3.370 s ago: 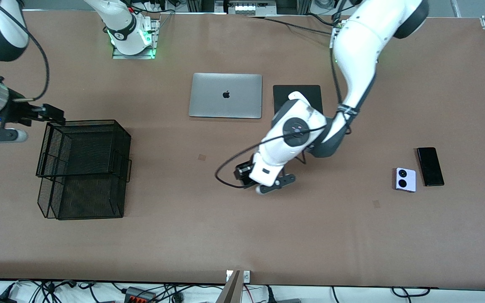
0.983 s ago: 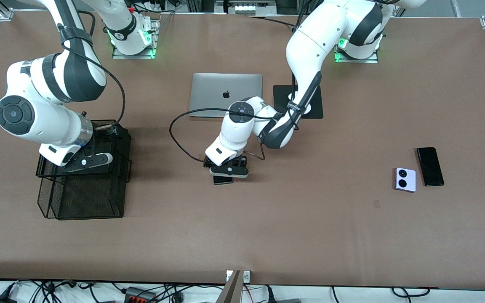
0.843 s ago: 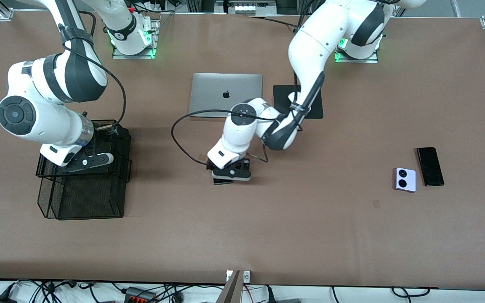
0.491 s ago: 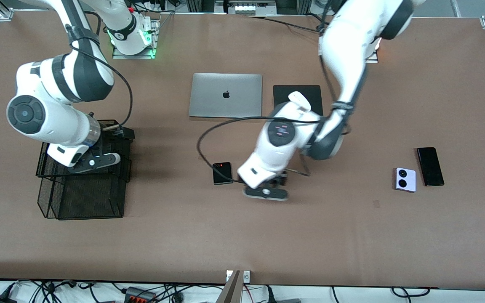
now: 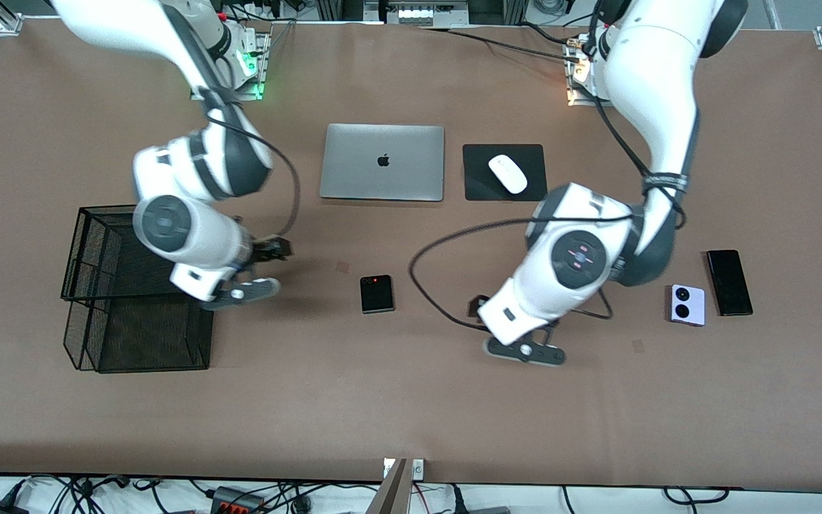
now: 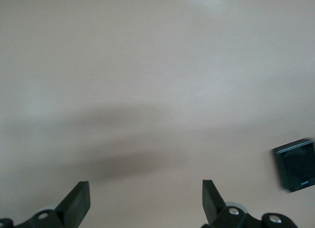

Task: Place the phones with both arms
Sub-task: 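Grasp the black flip phone with the right gripper while the left gripper withdraws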

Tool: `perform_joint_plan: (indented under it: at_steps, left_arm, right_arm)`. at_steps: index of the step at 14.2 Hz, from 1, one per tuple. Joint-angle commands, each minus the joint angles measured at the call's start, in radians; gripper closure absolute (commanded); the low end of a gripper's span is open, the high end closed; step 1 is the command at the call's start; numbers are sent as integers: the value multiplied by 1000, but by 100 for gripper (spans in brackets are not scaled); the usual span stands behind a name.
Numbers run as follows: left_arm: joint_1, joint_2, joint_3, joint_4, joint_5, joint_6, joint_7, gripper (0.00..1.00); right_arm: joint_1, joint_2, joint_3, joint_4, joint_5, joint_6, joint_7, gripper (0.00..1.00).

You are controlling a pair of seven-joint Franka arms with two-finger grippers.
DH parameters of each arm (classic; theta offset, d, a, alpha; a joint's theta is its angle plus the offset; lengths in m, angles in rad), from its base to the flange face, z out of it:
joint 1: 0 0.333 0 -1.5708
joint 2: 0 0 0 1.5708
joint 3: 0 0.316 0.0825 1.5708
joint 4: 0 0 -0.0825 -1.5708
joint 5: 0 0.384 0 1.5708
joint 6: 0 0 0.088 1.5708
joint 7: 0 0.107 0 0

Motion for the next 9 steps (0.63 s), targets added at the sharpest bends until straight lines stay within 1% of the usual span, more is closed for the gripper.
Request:
perform_joint_plan:
  at_steps: [1,2,3,4,6,7,9]
  left_arm:
    - [141,-99,-18,-147,-105,-23,202,0]
    - [186,-145,-18,-236,-185,0,275,0]
    - [232,-188,-18,-314,-237,28,341,0]
    - [267,-217,-18,-376,-242,42,403,0]
    - [272,-228,20,-407,-229,33,432,0]
    - [272,-223,52,-407,-183,24,435,0]
    - [301,-217,59,-407,-118,16,438,0]
  right_arm:
    - [82,123,-8,101,14,97,95,0]
    - [113,149,-8,101,10,157,133,0]
    - [133,170,-11,101,7,209,165,0]
    - [136,192,-11,101,5,237,199,0]
    - [150,229,-9,107,7,293,242,0]
    - [162,252,-9,122,8,323,277,0]
    - [171,295,-9,174,10,334,327,0]
